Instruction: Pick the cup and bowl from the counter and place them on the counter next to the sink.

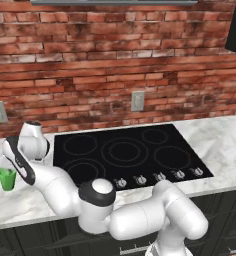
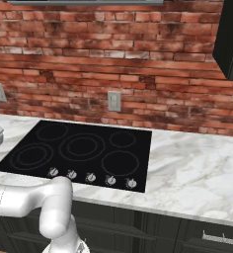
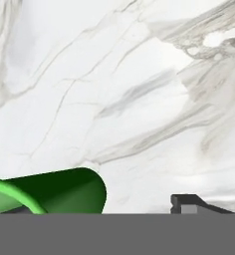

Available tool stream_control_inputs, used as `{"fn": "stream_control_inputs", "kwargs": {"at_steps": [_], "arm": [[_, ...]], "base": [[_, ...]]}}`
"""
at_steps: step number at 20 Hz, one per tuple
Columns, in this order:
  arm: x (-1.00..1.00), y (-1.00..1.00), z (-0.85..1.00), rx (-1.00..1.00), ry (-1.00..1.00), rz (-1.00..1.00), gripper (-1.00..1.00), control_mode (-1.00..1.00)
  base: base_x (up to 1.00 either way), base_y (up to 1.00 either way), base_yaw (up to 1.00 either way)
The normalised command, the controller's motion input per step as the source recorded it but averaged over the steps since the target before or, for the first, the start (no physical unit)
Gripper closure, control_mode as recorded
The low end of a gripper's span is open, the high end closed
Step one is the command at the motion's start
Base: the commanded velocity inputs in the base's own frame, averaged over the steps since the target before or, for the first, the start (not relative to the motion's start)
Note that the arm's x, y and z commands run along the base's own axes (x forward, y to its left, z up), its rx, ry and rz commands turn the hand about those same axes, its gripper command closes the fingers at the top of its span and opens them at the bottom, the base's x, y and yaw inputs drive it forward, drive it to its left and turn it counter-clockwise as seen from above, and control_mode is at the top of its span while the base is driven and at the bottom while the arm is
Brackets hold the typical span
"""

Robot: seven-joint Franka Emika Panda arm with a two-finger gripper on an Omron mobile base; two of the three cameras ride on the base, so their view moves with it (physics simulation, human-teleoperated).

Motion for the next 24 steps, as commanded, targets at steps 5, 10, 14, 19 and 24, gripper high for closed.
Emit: {"fn": "stream_control_inputs", "kwargs": {"at_steps": [5, 10, 14, 19, 24], "arm": [[0.00, 0.00, 0.00, 0.00, 0.00, 0.00, 1.00, -1.00], [-0.02, 0.00, 0.00, 0.00, 0.00, 0.00, 1.00, -1.00], [-0.25, -0.02, 0.41, 0.00, -0.06, 0.00, 1.00, -1.00], [-0.33, -0.22, 0.89, 0.00, -0.03, 0.00, 1.00, -1.00], [-0.39, -0.76, 0.56, 0.00, -0.02, 0.00, 1.00, -1.00]], "base": [[0.00, 0.00, 0.00], [0.00, 0.00, 0.00], [0.00, 0.00, 0.00], [0.00, 0.00, 0.00], [0.00, 0.00, 0.00]]}}
